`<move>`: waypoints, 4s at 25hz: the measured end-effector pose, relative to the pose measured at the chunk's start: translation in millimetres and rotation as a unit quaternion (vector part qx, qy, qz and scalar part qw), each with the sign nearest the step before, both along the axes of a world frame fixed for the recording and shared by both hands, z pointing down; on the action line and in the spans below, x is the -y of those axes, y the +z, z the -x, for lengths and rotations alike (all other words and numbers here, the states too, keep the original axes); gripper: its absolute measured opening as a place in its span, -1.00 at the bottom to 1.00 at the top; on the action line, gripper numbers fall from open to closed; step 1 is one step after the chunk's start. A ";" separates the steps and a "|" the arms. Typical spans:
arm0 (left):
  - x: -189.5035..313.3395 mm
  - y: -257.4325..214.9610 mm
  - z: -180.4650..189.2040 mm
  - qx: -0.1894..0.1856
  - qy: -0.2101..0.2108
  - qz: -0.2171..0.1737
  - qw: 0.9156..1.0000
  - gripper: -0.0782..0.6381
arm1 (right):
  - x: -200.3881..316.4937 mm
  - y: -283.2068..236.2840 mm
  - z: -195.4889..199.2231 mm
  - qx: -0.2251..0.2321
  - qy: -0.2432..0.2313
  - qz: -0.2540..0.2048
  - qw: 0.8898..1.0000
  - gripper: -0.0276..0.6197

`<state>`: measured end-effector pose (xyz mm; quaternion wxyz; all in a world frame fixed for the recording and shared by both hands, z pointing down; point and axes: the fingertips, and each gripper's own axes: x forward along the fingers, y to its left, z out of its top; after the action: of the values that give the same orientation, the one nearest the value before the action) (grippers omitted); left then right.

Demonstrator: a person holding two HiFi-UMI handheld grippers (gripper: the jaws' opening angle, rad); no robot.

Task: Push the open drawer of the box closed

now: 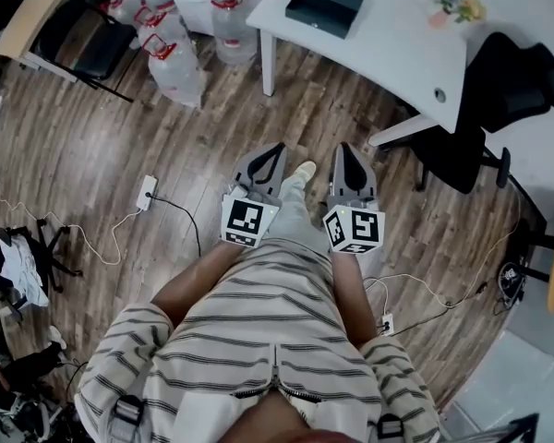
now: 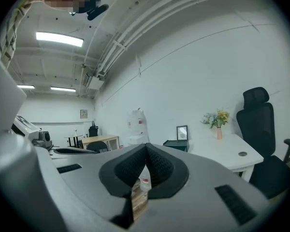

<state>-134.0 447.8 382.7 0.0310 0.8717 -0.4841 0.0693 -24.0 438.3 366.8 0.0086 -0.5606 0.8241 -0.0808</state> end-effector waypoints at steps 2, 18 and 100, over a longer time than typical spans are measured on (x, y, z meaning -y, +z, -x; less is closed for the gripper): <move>22.7 2.1 -3.7 0.002 0.000 0.000 1.000 -0.79 | 25.0 0.8 -1.1 0.003 -0.002 0.000 1.000 -0.89; 241.2 7.6 -63.9 0.016 -0.008 0.021 1.000 -0.79 | 245.9 3.6 -63.5 0.007 -0.014 0.030 0.999 -0.89; 504.8 153.3 -73.5 0.069 0.004 0.162 0.984 -0.79 | 615.0 229.4 -120.0 0.027 0.056 0.323 0.944 -0.70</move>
<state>-60.5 -57.0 536.0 0.1377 0.8503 -0.4638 0.2071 96.1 -176.7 596.2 -0.1461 -0.5757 0.7207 -0.3575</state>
